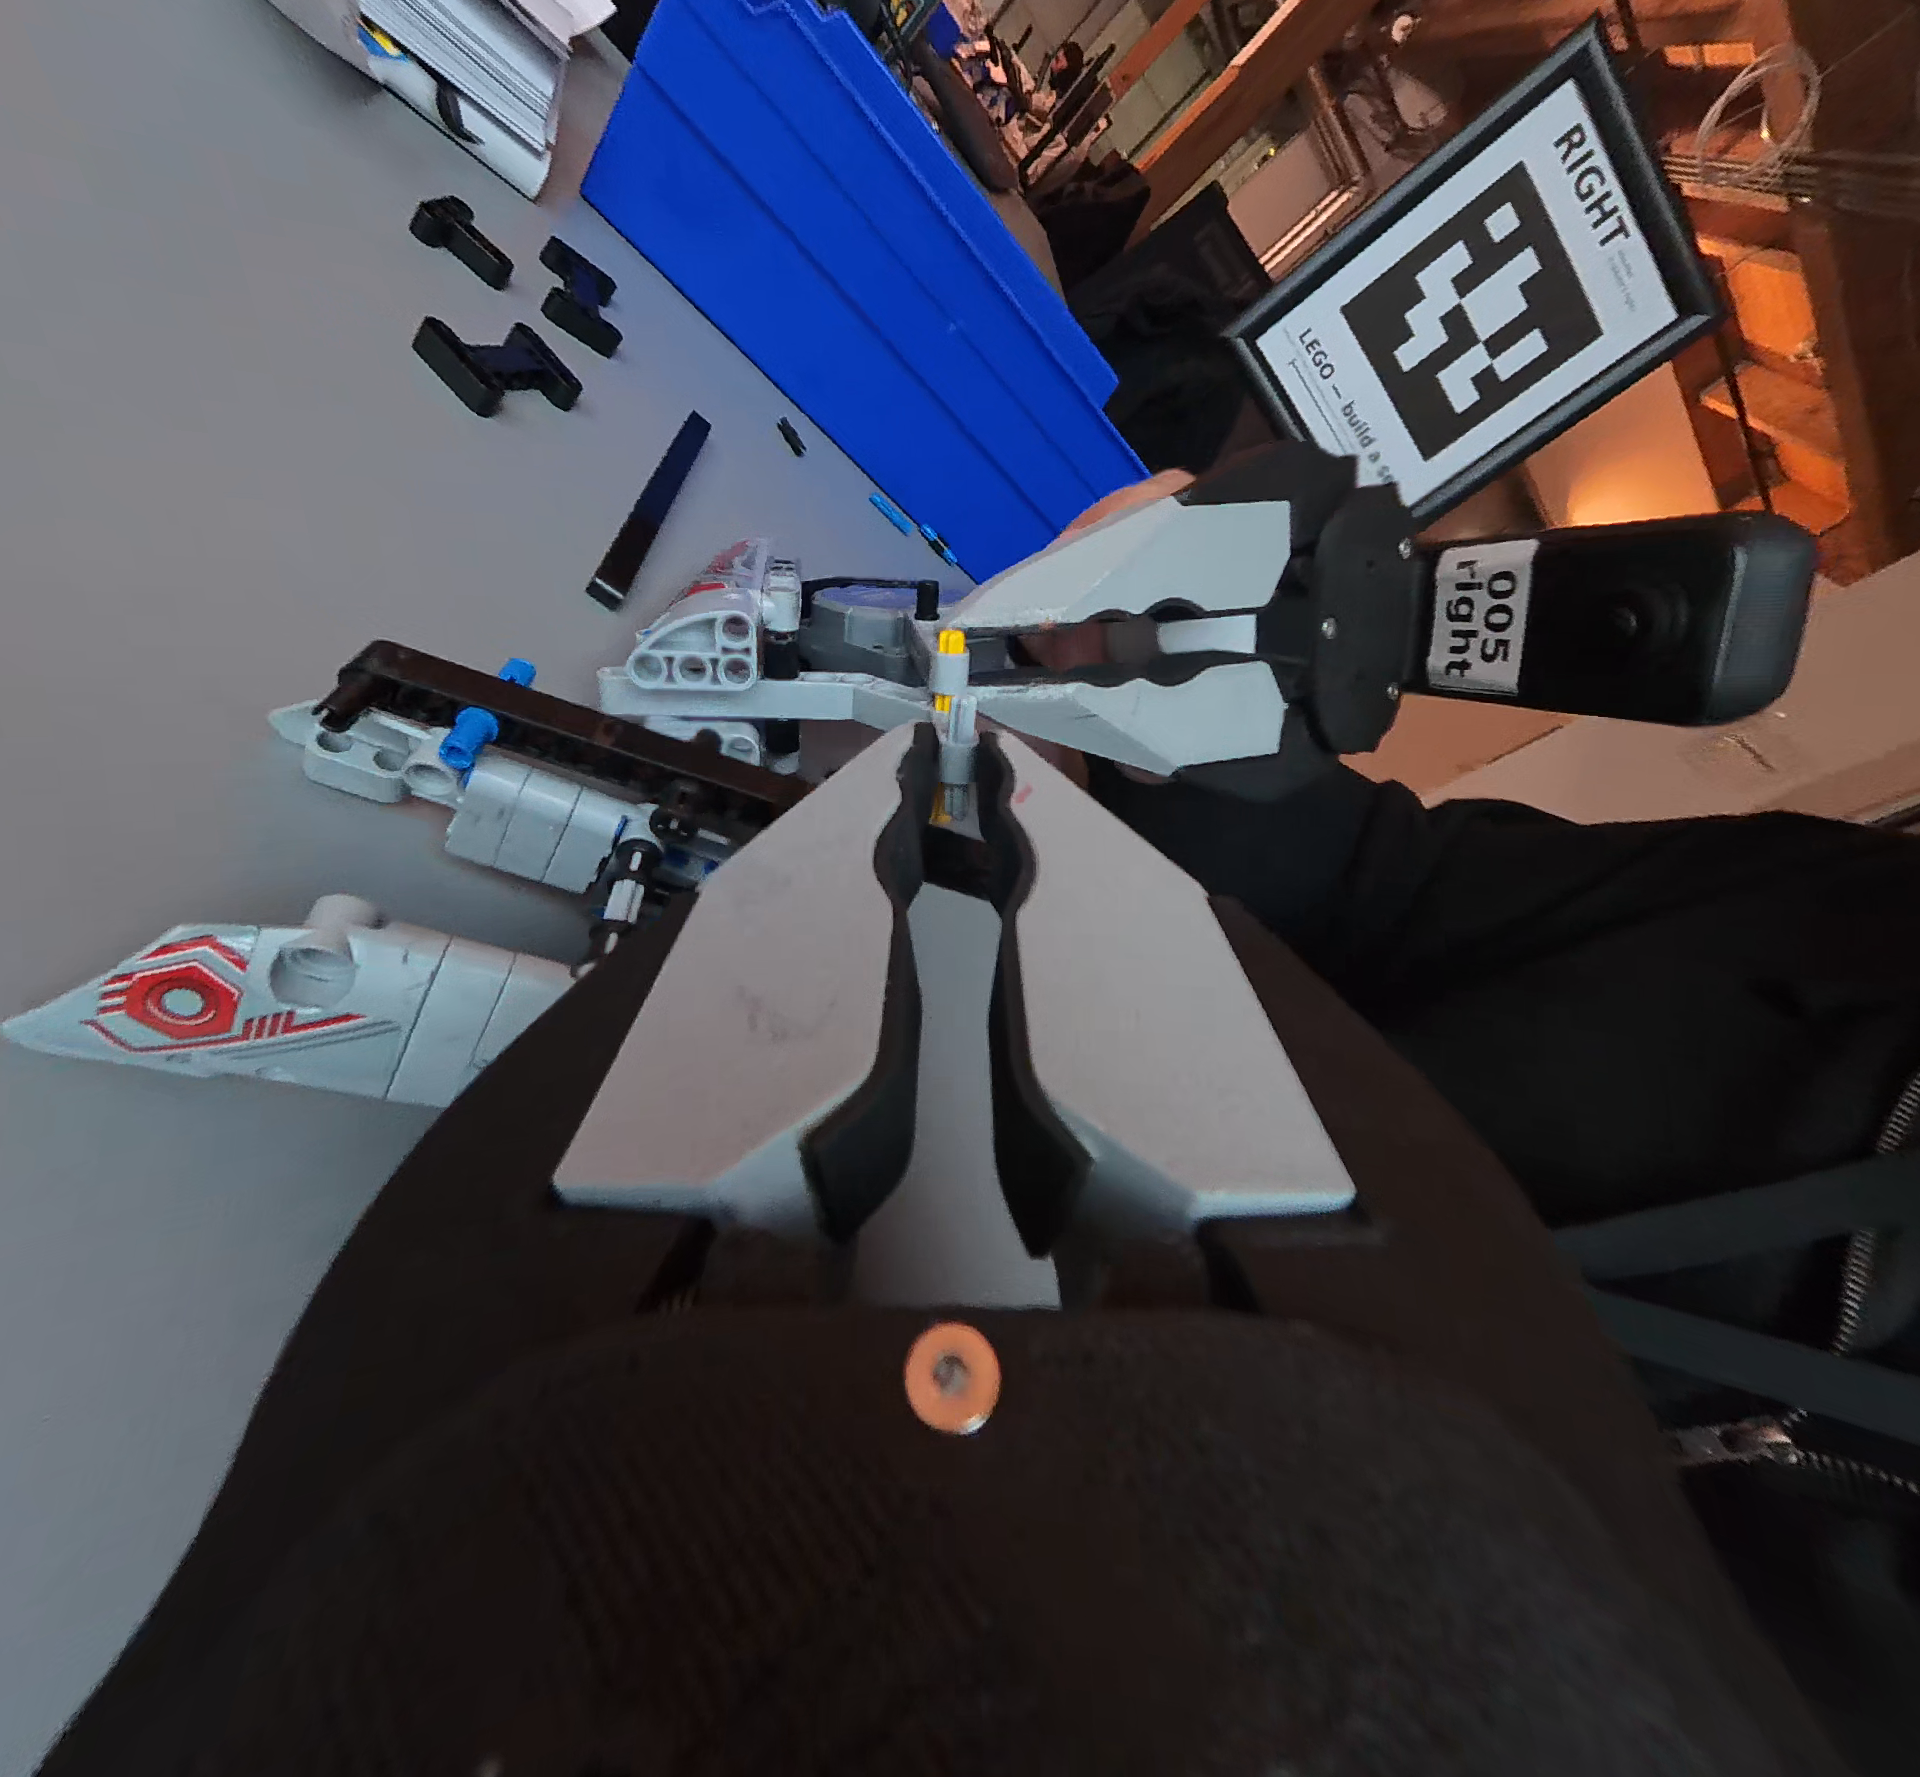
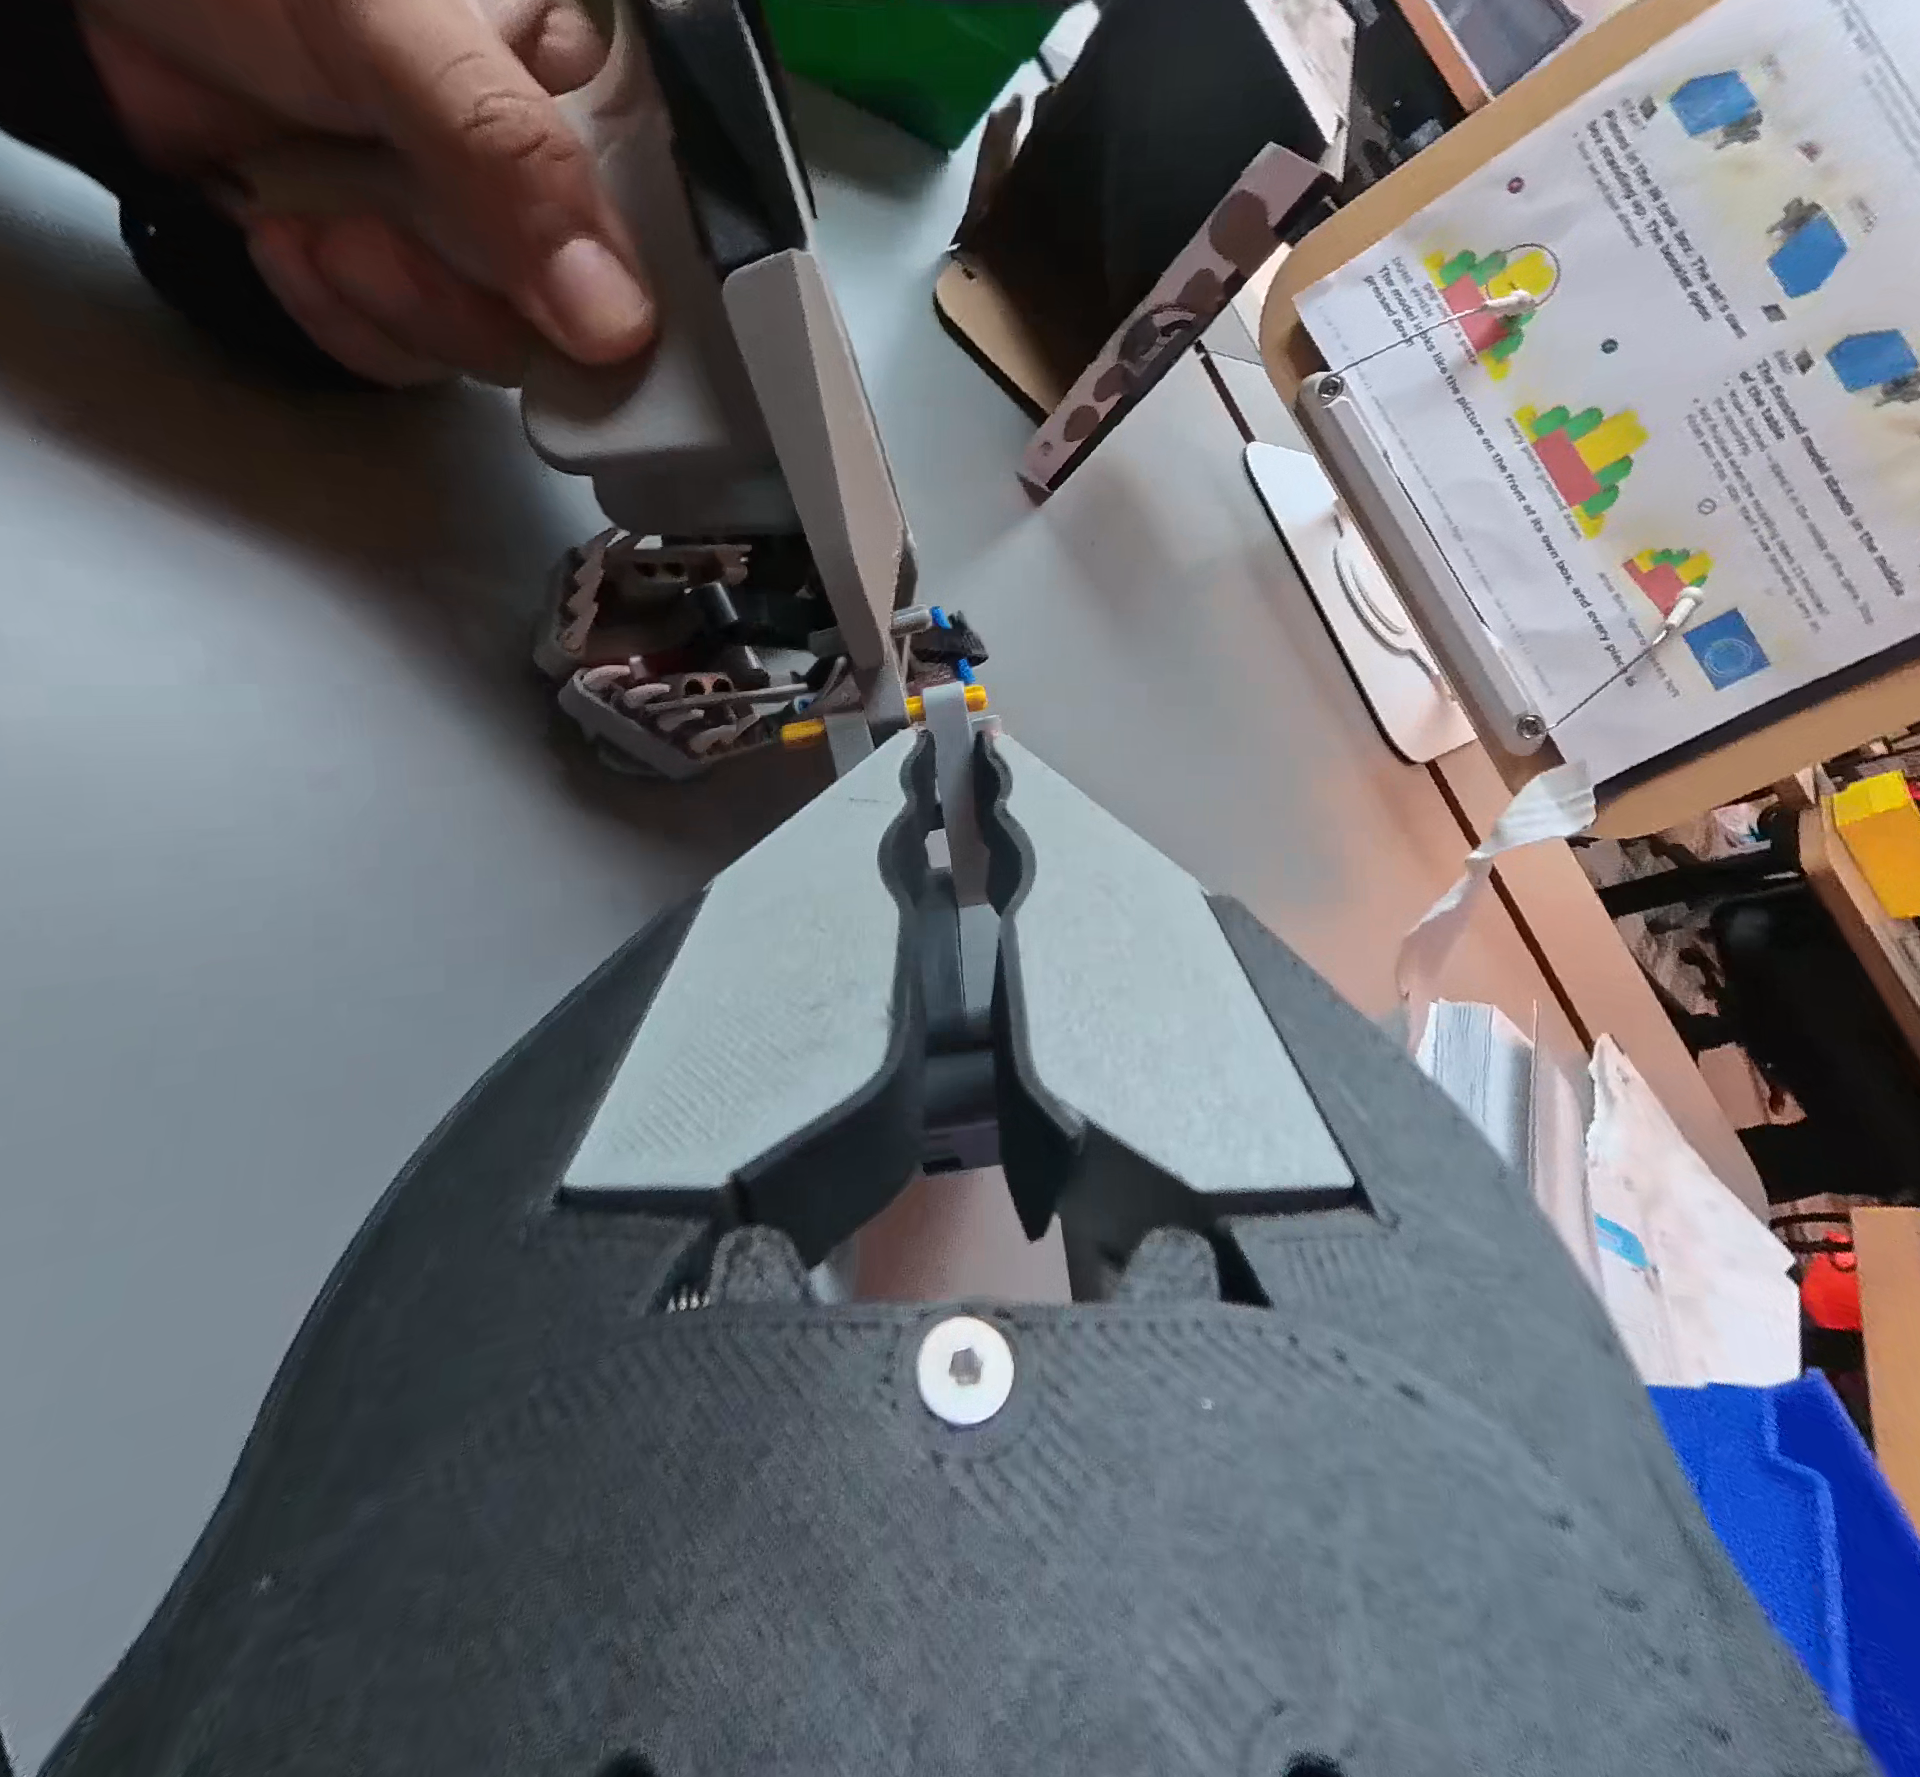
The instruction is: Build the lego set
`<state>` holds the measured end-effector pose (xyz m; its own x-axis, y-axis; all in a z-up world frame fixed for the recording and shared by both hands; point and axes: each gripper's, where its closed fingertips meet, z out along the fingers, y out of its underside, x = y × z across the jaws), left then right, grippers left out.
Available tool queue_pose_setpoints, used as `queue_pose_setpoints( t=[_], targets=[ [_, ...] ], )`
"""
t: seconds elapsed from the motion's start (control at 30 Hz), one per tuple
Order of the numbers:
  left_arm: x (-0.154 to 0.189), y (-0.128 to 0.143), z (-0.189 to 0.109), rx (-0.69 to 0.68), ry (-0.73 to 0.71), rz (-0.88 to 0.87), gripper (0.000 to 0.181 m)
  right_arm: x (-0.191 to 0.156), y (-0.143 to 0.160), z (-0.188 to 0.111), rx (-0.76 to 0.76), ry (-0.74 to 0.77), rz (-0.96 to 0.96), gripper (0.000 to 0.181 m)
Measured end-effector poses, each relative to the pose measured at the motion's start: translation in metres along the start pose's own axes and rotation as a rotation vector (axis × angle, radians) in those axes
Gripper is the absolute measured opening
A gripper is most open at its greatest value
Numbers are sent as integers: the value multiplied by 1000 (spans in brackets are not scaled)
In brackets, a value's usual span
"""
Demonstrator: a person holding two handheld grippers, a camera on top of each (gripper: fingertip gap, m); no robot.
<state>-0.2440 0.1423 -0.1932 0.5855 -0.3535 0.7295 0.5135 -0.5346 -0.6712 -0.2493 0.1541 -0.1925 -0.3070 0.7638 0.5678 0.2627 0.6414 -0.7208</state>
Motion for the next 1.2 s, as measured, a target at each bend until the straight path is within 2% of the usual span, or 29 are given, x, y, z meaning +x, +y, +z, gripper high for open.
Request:
queue_pose_setpoints(
  t=[0.13, 0.23, 0.3, 0.33, 0.37, 0.47, 0.53, 0.6, 0.83, 0.97, 1.03, 1.13, 1.2],
  targets=[
    [1, -3, -1, 24, 4, -19, 7, 1, -2, 1, 16, -27, -26, 5],
    [2, -6, 2, 61, 34, -62, 7, 2, -6, -9, 27, -53, -18, 4],
    [0, -5, 1, 57, 41, -83, 7, -1, -17, -19, 76, -58, -54, 17],
    [-1, -6, 1, 66, 47, -94, 7, -7, -19, -22, 81, -65, -94, 8],
    [0, -6, 1, 73, 54, -105, 7, -13, -17, -22, 65, -74, -134, 3],
    [2, -5, 4, 64, 65, -119, 7, -22, -2, -10, -53, -52, -201, 18],
    [1, -6, 4, 69, 55, -118, 7, -21, 6, -4, -115, -10, -256, 14],
    [2, -7, 2, 77, 62, -125, 7, -18, 6, -3, -127, 28, -295, 6],
    [-2, -6, 4, 47, -18, -22, 6, -20, 9, -1, -105, 20, -386, 5],
    [-4, -5, 4, 62, -15, -27, 6, -21, 12, -1, -128, 18, -413, 4],
    [-3, -8, 4, 80, -6, -33, 6, -18, 11, 0, -110, 29, -392, 5],
    [3, -11, 3, 89, 9, -9, 7, -13, 7, -1, -67, -9, -148, 4],
    [5, -12, 2, 79, -16, 20, 7, -13, 4, -2, -53, 1, -124, 4]
  ],
)
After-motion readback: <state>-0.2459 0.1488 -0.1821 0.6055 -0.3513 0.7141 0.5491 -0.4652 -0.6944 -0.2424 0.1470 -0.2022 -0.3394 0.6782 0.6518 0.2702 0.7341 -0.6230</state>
